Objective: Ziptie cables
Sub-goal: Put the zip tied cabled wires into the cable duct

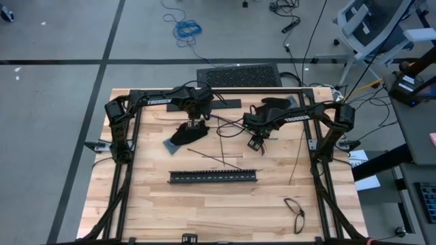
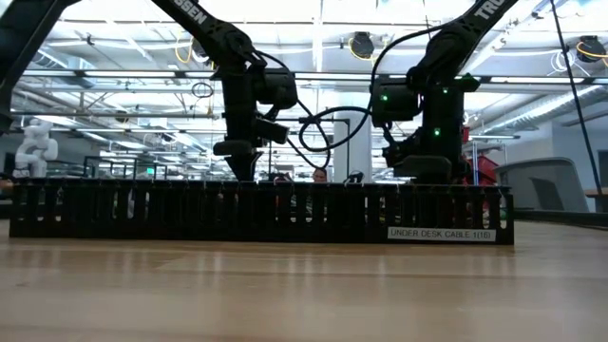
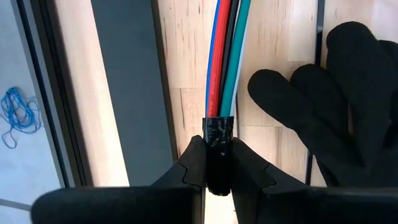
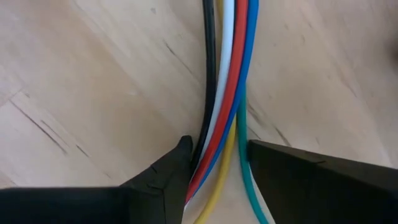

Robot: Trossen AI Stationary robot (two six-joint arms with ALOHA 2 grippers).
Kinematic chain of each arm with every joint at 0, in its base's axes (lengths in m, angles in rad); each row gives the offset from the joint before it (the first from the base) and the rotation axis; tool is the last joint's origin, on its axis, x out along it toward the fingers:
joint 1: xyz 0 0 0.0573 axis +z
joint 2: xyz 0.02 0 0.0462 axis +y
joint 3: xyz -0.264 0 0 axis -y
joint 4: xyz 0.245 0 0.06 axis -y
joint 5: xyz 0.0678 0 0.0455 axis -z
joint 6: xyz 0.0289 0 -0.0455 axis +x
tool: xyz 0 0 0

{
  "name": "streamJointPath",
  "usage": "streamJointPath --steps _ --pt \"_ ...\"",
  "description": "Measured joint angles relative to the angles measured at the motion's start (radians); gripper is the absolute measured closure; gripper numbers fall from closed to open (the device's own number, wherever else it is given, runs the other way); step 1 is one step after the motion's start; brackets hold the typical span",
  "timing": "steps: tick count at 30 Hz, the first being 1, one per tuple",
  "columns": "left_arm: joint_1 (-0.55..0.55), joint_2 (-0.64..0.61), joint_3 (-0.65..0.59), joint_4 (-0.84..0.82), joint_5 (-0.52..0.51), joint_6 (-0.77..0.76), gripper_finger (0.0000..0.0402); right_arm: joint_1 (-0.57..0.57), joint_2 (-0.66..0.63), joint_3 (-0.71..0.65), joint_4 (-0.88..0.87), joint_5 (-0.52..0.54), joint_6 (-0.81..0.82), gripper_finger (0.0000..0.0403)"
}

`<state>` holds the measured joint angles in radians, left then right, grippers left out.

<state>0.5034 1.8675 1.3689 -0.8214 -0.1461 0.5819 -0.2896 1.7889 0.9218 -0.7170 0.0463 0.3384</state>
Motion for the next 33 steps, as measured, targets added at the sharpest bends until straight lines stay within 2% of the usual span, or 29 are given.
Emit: streamJointPath --steps 12,26,29,33 --pt "0.000 -0.006 0.000 0.001 -0.024 0.000 0.0358 0.004 0.000 -0.002 -0.002 0.002 0.026 0.0272" --pt "0.019 -0.008 0.047 -0.002 -0.046 0.000 0.0358 0.004 0.000 -0.003 0.001 0.000 0.038 0.0280" --pt "0.019 -0.008 0.047 -0.006 -0.046 -0.001 0.0358 0.005 0.000 -0.004 0.005 0.000 0.038 0.0310" --pt "0.019 -0.008 0.047 -0.004 -0.045 -0.001 0.0358 0.008 0.000 -0.004 0.002 0.010 0.031 0.0378"
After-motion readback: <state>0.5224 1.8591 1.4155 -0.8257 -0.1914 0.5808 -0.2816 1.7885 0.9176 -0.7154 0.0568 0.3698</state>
